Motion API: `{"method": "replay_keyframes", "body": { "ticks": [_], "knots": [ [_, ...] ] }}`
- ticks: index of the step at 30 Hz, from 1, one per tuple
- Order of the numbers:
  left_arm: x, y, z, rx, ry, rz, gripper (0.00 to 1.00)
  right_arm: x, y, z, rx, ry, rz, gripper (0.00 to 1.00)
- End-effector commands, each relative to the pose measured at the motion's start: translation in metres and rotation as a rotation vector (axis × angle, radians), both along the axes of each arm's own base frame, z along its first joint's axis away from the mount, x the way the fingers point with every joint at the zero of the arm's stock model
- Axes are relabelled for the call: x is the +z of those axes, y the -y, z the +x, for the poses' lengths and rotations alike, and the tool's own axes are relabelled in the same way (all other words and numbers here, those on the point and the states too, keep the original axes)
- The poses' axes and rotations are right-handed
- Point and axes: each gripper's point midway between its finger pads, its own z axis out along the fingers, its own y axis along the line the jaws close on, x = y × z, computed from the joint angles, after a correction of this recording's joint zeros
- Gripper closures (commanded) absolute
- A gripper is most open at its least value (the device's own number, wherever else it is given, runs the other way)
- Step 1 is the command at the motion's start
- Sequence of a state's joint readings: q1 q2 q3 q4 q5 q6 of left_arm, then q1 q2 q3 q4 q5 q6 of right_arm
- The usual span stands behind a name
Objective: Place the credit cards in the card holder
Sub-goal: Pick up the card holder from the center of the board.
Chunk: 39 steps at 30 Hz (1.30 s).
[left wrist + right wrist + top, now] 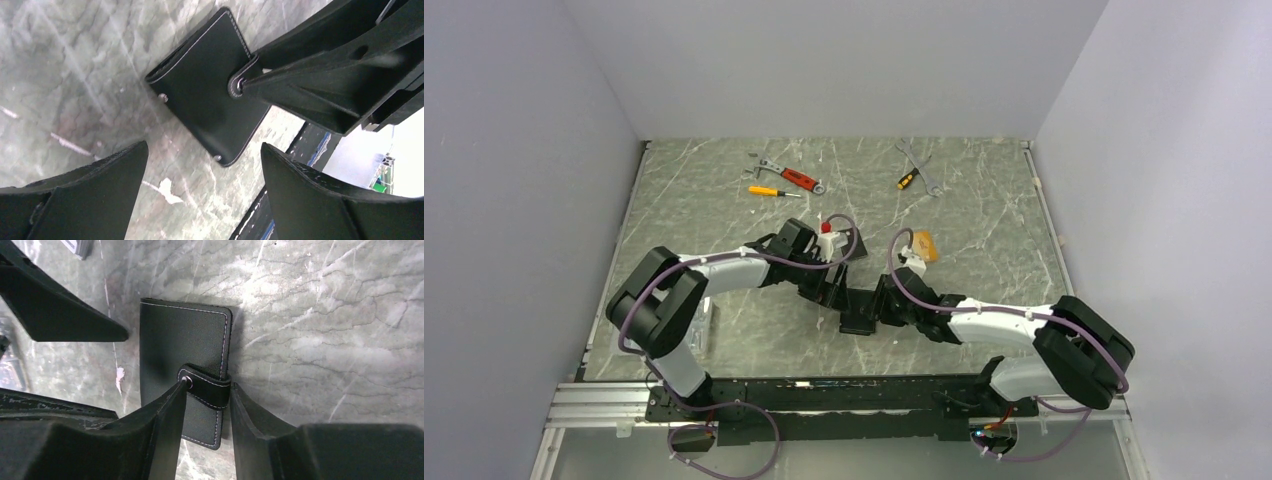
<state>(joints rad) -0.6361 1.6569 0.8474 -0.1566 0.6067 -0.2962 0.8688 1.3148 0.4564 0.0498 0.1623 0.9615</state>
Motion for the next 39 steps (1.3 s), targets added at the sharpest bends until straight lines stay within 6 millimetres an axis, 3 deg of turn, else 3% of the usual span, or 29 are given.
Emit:
{"method": "replay_keyframes", "body": {
  "ticks": [1,7,13,22,29,34,39],
  "knots": [
    [-0.006,0.017,0.008,0.004,-0.004,-0.038,0.11,-0.013,0.003,-0.01,-0.014,-0.046,0.045,0.62],
    [-0.021,0.024,0.001,0.005,-0.03,-0.018,0.18,-0.027,0.01,-0.021,-0.033,-0.089,0.053,0.72],
    [-0.02,0.024,-0.006,0.002,-0.049,-0.028,0.21,-0.053,0.022,-0.032,-0.062,-0.156,0.009,0.8],
    [0.023,0.036,-0.017,-0.038,-0.093,-0.147,0.36,-0.089,0.036,-0.044,-0.1,-0.247,-0.05,0.87],
    [0.037,0.04,-0.02,-0.06,-0.123,-0.195,0.47,-0.101,0.048,-0.048,-0.137,-0.279,-0.1,0.89],
    [0.041,0.035,-0.013,-0.052,-0.097,-0.193,0.43,-0.11,0.069,-0.057,-0.189,-0.308,-0.173,0.92],
    [0.024,0.023,-0.004,-0.032,-0.022,-0.1,0.38,-0.12,0.087,-0.072,-0.239,-0.351,-0.206,0.98]
  ]
}}
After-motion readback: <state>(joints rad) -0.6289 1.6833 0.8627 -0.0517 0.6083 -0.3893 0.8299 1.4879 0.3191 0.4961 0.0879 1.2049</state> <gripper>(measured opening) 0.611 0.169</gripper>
